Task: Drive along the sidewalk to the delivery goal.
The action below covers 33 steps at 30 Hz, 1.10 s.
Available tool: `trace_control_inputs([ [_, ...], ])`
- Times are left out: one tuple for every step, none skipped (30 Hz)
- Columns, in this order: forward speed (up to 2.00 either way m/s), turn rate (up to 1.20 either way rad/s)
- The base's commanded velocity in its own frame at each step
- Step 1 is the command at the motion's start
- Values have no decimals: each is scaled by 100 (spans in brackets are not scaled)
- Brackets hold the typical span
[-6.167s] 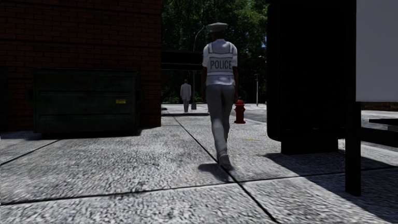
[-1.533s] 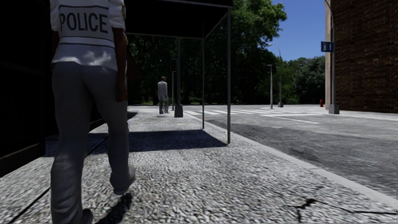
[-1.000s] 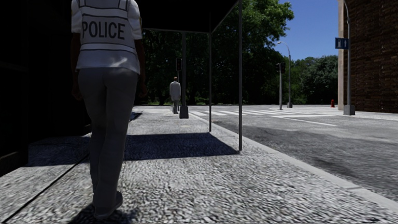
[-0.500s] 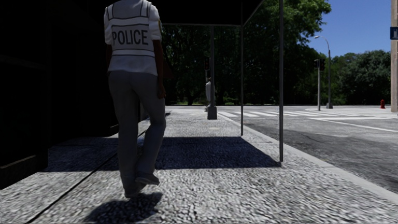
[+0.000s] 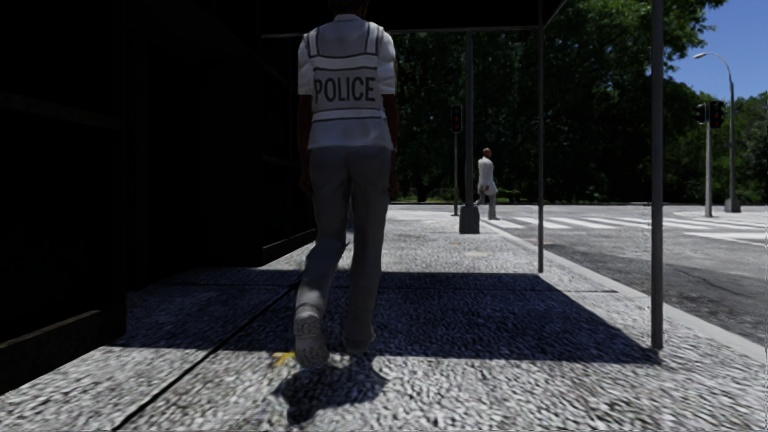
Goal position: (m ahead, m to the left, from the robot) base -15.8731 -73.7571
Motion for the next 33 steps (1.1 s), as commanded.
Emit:
trace_control_inputs([
  [85, 28],
  [85, 9],
  [85, 2],
  [85, 0],
  [85, 0],
  [85, 0],
  [85, 0],
  [85, 0],
  [85, 0],
  [85, 0],
  [85, 0],
  [85, 0],
  [85, 0],
  [85, 0],
  [85, 0],
  [85, 0],
  [85, 0],
  [85, 0],
  [85, 0],
  [85, 0],
  [85, 0],
  [85, 0],
  [85, 0],
  [85, 0],
  [85, 0],
  [85, 0],
  [85, 0],
  [85, 0],
  [85, 0],
  [84, 0],
  [84, 0],
  [84, 0],
  [84, 0],
])
